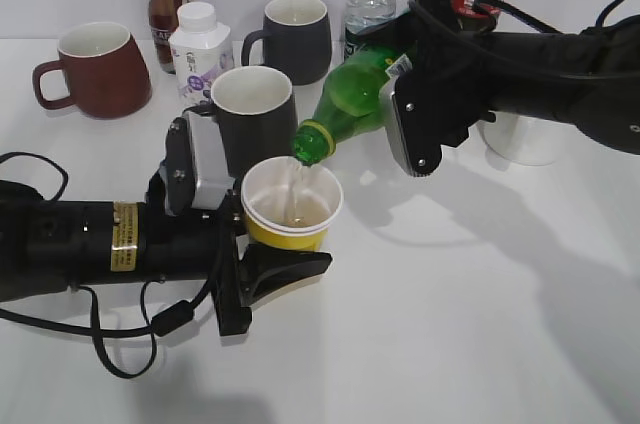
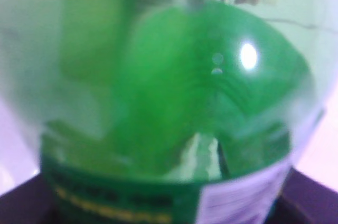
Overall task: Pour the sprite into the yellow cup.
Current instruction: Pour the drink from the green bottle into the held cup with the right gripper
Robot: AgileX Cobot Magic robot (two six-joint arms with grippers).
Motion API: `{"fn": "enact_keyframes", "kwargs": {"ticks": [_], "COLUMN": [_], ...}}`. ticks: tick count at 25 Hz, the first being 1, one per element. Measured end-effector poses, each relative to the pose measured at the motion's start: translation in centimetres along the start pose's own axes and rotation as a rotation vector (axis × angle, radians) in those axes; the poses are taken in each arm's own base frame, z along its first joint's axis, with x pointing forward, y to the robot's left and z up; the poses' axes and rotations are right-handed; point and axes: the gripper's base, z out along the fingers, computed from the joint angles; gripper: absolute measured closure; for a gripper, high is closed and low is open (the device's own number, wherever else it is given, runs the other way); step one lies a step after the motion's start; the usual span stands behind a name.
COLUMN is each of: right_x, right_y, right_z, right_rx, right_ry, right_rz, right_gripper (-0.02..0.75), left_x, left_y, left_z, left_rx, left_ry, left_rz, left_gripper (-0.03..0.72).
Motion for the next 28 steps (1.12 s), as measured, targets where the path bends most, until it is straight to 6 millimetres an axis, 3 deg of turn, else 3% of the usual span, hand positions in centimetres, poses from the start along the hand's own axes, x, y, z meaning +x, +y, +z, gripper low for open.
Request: {"fn": "enact_keyframes", "kwargs": {"ticks": [28], "right_x": [-0.02], "right_y": [-0.36], "right_z": [-0.01], "right_rx": [0.04], "right_ry": [-0.002], "right_rz": [-0.02], "right_gripper": [0.282], "left_x": [-0.06], "left_y": [-0.24], "left_z": [0.0], "left_rx": [0.026], "left_ry": [-0.007], "left_rz": [0.014], "left_gripper": [0.28]}}
